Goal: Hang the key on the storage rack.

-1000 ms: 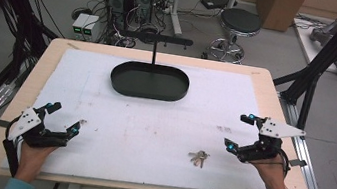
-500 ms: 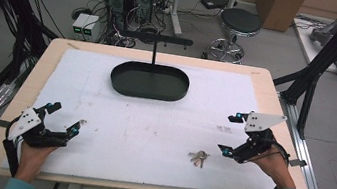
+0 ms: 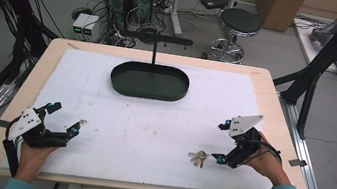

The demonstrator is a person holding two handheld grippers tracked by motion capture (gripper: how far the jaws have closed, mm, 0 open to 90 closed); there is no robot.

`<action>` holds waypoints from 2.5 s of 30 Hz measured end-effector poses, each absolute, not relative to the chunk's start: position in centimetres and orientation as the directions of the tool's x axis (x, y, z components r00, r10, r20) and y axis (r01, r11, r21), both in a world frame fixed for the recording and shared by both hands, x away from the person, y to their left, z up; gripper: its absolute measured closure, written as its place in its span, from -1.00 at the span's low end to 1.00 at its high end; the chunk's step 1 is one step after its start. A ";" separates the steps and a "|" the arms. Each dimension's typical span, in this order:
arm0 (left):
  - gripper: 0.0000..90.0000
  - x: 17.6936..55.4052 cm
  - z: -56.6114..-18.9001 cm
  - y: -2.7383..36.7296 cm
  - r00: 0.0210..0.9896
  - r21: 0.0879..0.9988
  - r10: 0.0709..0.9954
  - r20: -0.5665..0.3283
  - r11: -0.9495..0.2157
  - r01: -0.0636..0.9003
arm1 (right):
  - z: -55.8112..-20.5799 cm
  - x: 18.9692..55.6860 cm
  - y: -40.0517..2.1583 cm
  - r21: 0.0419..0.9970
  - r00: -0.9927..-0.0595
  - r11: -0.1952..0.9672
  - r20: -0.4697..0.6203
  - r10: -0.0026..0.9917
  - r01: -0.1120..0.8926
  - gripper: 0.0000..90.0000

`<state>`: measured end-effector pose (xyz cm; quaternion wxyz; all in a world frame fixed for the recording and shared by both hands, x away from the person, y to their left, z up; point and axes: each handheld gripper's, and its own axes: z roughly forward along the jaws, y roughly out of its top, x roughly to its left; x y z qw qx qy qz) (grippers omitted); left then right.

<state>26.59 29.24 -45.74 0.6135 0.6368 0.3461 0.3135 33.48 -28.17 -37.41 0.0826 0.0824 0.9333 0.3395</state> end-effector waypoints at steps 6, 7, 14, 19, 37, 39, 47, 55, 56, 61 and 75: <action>-0.96 26.6 -45.7 29.3 0.565 0.998 0.825 -0.025 -0.008 0.055 | -38.3 33.6 -27.3 0.597 -0.981 0.797 -0.079 0.175 0.094 -0.98; -0.96 26.6 -45.7 29.3 0.565 0.998 0.825 -0.024 -0.008 0.055 | -38.5 33.7 -27.2 0.586 -0.982 0.805 -0.081 0.172 0.093 -0.98; -0.96 26.6 -45.7 29.3 0.564 0.998 0.825 -0.026 -0.006 0.056 | -39.4 33.7 -26.4 0.518 -0.991 0.851 -0.051 0.125 0.081 -0.88; -0.96 26.6 -45.7 29.3 0.565 0.998 0.825 -0.027 -0.005 0.056 | -39.8 33.8 -26.1 0.500 -0.991 0.862 -0.043 0.124 0.086 -0.88; -0.96 26.6 -45.7 29.2 0.565 0.998 0.825 -0.026 -0.006 0.056 | -40.5 34.4 -25.7 0.438 -0.996 0.895 0.013 0.093 0.089 -0.18; -0.96 26.6 -45.7 29.3 0.565 0.998 0.825 -0.025 -0.008 0.055 | -40.5 34.4 -25.7 0.426 -0.995 0.899 0.022 0.096 0.096 -0.06; -0.96 26.6 -45.7 29.3 0.566 0.998 0.824 -0.028 -0.004 0.056 | -40.5 34.5 -25.7 0.408 -0.996 0.909 0.020 0.086 0.087 0.29; -0.96 26.6 -45.7 29.3 0.566 0.998 0.824 -0.026 -0.006 0.056 | -40.5 34.5 -25.8 0.404 -0.995 0.910 0.034 0.092 0.098 0.56; -0.96 26.6 -45.7 29.3 0.566 0.998 0.824 -0.026 -0.006 0.056 | -40.5 34.5 -25.8 0.404 -0.996 0.910 0.030 0.088 0.092 0.59; -0.96 26.6 -45.7 29.3 0.566 0.998 0.824 -0.026 -0.006 0.055 | -40.4 34.4 -25.7 0.401 -0.996 0.912 0.028 0.087 0.091 0.68; -0.96 26.6 -45.8 29.3 0.567 0.998 0.823 -0.027 -0.005 0.055 | -40.5 34.4 -25.6 0.391 -0.996 0.916 0.019 0.088 0.088 0.86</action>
